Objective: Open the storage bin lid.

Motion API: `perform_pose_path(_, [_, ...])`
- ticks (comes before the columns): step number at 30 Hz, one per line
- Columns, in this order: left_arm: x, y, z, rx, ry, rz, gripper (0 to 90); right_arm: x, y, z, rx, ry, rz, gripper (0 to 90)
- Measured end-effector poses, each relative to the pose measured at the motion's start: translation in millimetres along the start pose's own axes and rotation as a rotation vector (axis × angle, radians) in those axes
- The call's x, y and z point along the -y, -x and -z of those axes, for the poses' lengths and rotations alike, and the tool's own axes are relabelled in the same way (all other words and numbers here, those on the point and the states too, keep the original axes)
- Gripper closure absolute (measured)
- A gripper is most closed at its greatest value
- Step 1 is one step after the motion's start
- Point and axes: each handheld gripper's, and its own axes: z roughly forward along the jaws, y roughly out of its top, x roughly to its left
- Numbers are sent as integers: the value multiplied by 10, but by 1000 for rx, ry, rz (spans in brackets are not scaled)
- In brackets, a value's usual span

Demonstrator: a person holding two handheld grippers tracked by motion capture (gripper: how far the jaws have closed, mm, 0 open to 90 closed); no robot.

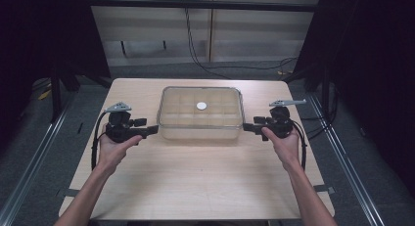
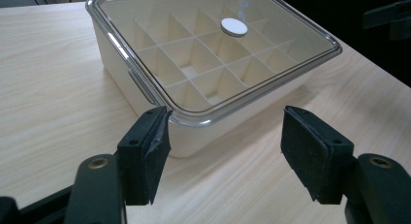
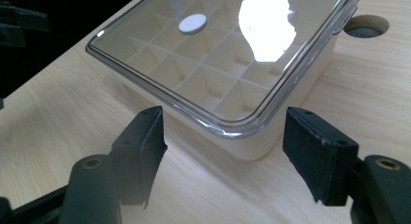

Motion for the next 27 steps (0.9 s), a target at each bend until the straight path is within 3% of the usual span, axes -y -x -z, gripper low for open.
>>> perform_pose_path(16, [-254, -148, -96, -10, 5, 23, 338, -276, 176, -185, 8, 1, 1, 316])
perform_pose_path(20, [-311, -191, -131, -15, -13, 7, 360, -345, 210, -246, -3, 5, -12, 319])
perform_pose_path(24, [-382, -265, -211, -19, -1, 30, 351, -381, 243, -340, -17, 6, -13, 261])
perform_pose_path(27, [-368, -303, -267, -19, 0, 45, 339, -414, 263, -384, -9, 2, -3, 294])
